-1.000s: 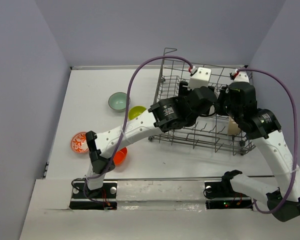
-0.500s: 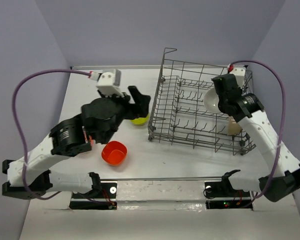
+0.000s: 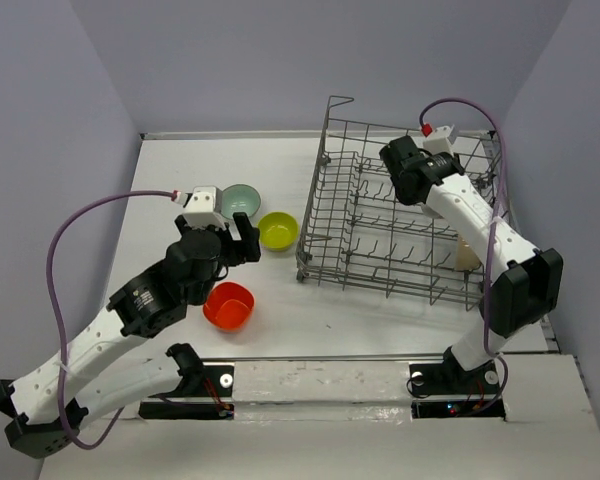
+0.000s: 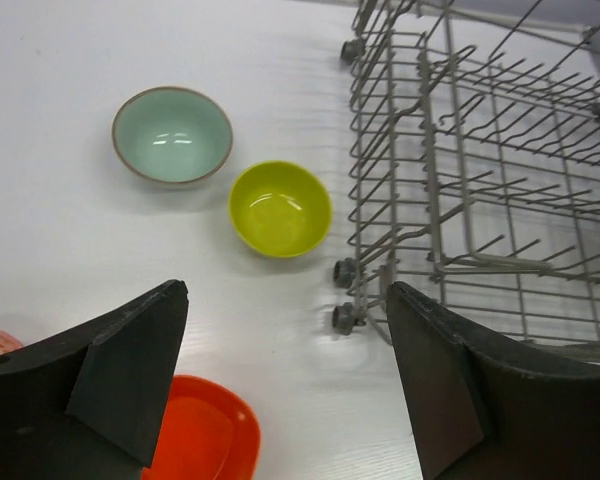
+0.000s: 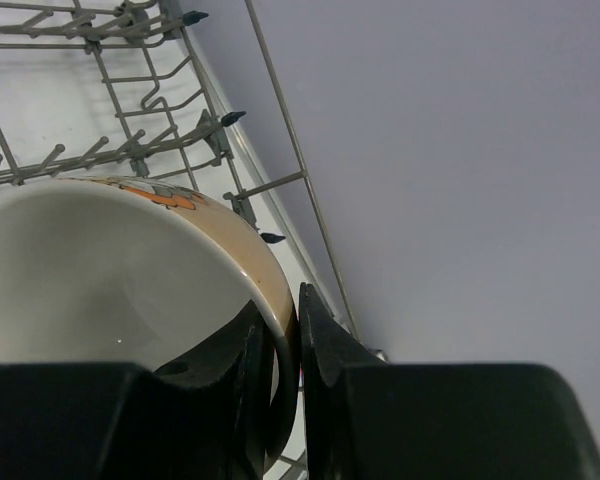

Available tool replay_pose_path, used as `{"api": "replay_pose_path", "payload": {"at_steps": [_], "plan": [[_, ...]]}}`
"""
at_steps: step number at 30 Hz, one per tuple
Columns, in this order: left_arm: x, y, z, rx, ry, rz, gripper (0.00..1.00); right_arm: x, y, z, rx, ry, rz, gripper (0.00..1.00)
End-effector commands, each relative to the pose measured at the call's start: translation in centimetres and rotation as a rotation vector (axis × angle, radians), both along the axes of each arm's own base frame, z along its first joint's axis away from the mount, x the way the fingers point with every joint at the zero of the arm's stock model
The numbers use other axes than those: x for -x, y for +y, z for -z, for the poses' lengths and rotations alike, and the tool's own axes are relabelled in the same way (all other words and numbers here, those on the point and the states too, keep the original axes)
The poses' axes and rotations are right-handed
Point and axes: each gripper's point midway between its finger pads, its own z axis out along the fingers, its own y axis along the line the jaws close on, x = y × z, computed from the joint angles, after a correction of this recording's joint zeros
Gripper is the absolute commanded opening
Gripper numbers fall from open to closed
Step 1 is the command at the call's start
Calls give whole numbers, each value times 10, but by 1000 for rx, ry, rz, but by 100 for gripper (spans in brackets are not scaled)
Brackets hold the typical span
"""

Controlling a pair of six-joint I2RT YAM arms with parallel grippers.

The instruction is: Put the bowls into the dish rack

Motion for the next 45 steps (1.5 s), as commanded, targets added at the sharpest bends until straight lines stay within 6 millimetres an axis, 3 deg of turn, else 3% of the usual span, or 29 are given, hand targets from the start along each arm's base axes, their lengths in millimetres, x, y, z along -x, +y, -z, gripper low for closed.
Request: {"api": "replay_pose_path", "payload": {"at_steps": [1,6,14,21,38,45], "plan": [[-6,14,-3,33,-70,4,91,5,-3,-32,128,-87,40,1],[-15,21,16,-2,-66,14,91,1,10,-12,169,-12,13,1],[-21,27,22,-5,-63,10,91,-1,22,9,201,81,-21,1],[-22,28,28,-9,-53,6,91,3,20,20,212,128,-31,1],[-24,27,36,-27,-33,6,91,18,12,22,216,150,-55,1],[-24,27,37,-29,-29,6,92,16,14,39,218,204,-71,1]]}}
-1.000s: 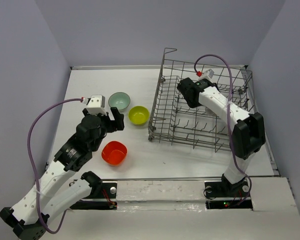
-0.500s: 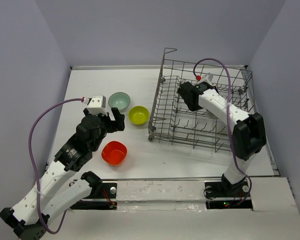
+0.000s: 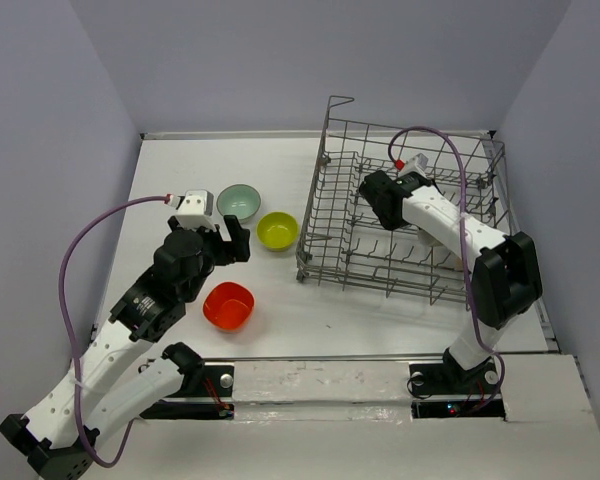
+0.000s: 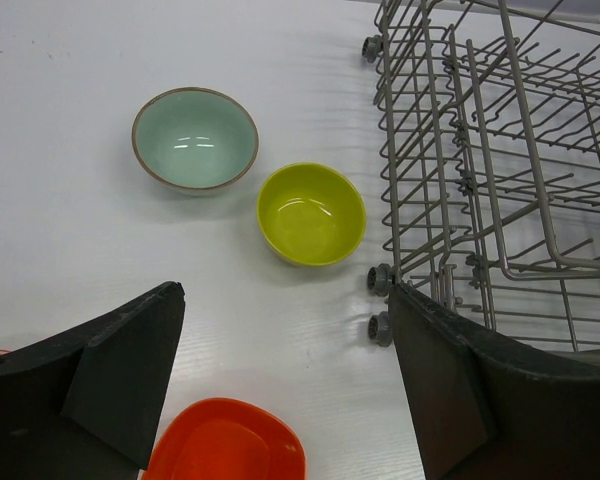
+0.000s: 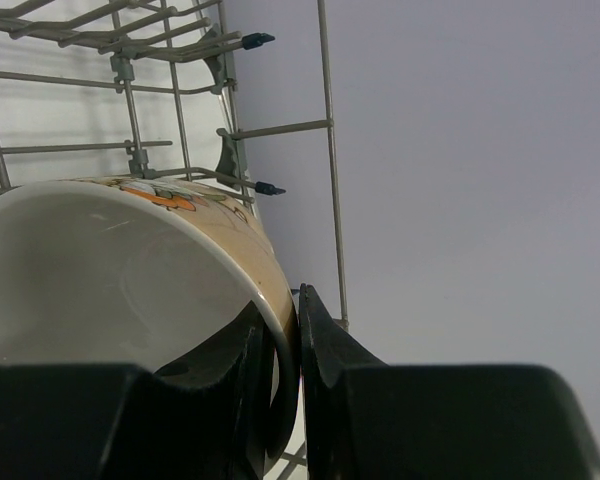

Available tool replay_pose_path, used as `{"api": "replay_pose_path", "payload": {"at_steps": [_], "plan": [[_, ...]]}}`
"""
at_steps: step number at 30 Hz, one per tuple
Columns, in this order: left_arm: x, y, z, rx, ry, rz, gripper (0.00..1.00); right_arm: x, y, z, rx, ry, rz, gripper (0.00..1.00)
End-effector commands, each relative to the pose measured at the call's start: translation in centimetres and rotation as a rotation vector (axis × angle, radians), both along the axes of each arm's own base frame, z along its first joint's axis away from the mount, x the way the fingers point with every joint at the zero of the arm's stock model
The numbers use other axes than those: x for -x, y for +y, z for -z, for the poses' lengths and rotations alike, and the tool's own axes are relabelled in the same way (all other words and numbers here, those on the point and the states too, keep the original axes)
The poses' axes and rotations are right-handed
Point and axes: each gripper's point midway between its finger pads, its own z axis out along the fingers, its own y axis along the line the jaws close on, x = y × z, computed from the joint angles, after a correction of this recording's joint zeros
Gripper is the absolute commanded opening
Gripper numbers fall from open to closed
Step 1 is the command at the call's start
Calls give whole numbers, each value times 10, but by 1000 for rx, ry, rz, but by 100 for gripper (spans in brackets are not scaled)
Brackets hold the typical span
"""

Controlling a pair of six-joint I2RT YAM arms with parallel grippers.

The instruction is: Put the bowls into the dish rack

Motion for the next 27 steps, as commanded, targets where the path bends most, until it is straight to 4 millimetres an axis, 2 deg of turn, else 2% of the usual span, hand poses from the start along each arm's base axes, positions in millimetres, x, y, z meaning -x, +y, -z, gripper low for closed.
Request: {"api": "replay_pose_path", "payload": {"at_steps": [1,10,14,19,27], "plan": [[-4,-1,-2,4,-24,1,92,-4,1,-15,24,-67,-13,1],[-4,-2,-2,4,-24,7,92,-10,5,-3,26,-31,-13,3],[-4,-3,-3,5,-26,12,92,-12,13,4,36,-5,-32,3],[-3,-3,-3,6,-27,15,92,-16,22,11,47,21,-47,5],[-3,-3,-2,7,-25,16,92,-21,26,21,61,47,-44,10]]}}
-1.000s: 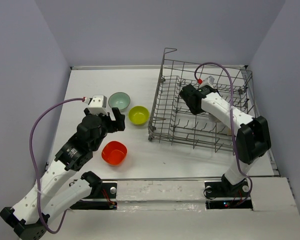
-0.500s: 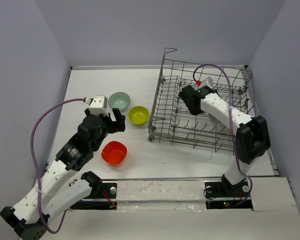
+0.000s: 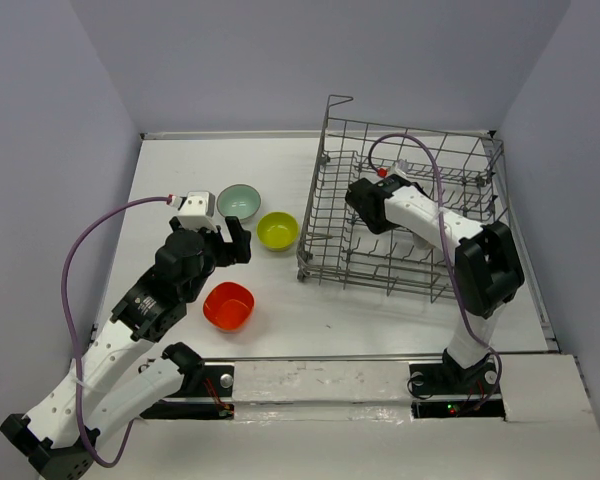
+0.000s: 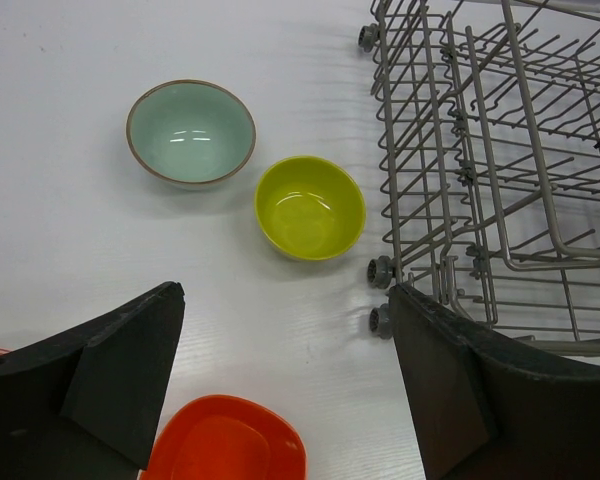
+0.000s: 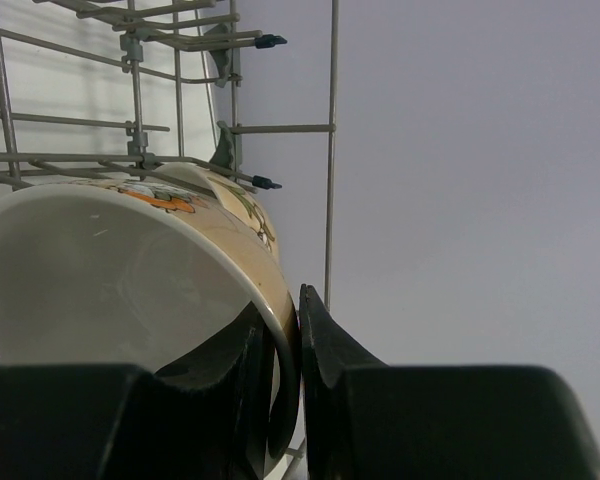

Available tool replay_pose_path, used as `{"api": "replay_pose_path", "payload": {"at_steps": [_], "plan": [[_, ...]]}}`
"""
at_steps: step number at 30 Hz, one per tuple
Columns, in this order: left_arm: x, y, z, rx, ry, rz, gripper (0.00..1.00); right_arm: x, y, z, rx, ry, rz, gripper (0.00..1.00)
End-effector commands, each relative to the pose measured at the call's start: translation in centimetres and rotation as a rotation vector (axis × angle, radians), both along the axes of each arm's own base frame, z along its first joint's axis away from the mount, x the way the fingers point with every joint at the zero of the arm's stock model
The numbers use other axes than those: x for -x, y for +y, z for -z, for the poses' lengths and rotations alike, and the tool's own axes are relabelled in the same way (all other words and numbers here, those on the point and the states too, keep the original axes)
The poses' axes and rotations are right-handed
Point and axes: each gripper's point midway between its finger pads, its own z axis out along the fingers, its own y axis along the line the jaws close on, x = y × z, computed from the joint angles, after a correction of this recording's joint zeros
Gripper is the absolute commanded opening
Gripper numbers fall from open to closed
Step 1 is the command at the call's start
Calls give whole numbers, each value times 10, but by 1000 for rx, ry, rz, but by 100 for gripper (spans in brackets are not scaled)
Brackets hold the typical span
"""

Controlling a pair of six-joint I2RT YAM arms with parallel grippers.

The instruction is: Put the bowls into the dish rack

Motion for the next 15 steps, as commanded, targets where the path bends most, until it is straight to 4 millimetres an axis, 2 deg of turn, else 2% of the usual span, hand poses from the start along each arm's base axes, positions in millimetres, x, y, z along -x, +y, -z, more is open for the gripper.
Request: {"api": "replay_pose_path", "payload": {"at_steps": [1,15], "plan": [[-3,-1,-8,10,-38,6,92,-12,8,10,-52,-64,15,11],[-3,-3,-7,12,-35,15,92,-7,3,7,-21,-73,9,11]]}}
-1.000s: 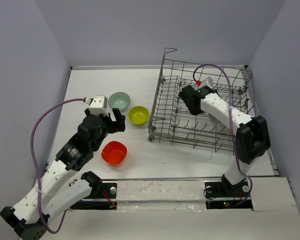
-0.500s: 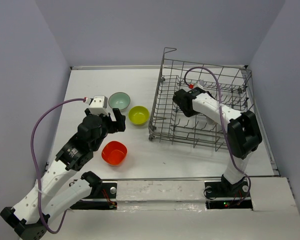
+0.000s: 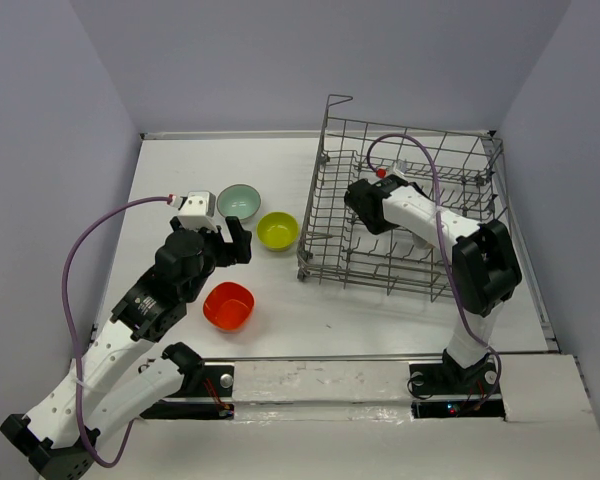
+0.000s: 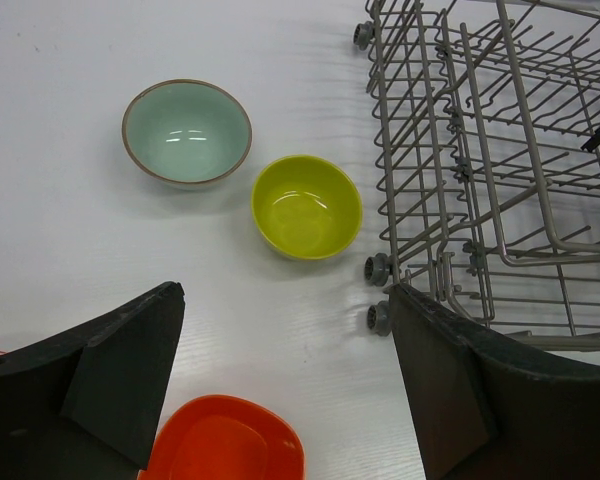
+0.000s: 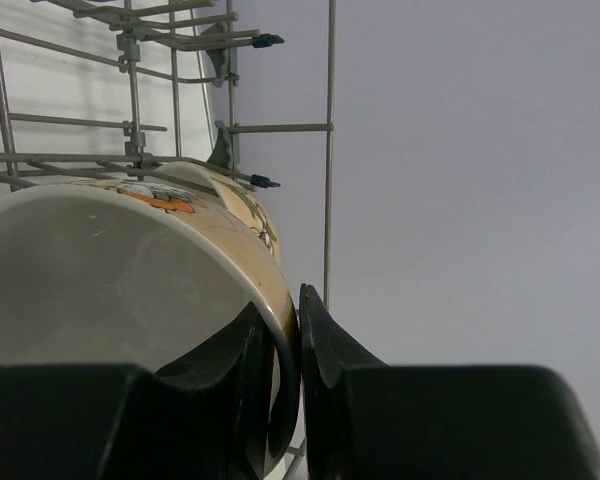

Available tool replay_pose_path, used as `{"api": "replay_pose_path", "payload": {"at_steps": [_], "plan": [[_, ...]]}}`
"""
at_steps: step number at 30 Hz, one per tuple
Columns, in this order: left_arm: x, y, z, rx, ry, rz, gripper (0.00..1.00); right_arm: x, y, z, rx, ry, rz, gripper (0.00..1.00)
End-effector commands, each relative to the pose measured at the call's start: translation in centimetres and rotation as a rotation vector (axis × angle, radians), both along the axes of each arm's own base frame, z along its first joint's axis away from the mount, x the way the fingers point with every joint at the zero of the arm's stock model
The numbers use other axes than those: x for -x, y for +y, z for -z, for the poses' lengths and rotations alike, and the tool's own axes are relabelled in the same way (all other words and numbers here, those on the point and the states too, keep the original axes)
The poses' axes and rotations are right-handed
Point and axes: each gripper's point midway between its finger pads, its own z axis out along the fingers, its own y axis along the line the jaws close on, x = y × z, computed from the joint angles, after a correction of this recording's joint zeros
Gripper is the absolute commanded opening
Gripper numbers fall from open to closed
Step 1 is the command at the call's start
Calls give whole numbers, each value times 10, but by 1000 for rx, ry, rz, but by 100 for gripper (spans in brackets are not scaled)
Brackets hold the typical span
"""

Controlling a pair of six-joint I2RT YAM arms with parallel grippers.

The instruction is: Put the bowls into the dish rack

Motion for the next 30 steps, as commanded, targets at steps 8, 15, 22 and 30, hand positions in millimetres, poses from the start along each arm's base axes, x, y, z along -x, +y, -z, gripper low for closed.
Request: {"api": "replay_pose_path", "payload": {"at_steps": [8,15,22,30], "plan": [[-3,-3,-5,7,-31,16,92,-1,-11,5,-51,-75,36,11],[-3,-3,-5,8,-32,18,92,-4,-13,5,-43,-74,44,11],[-3,-5,-5,7,-30,24,92,-3,-20,7,-41,-72,62,12],[-2,-6,-3,7,-27,30,92,-7,-20,14,-40,-51,74,15]]}}
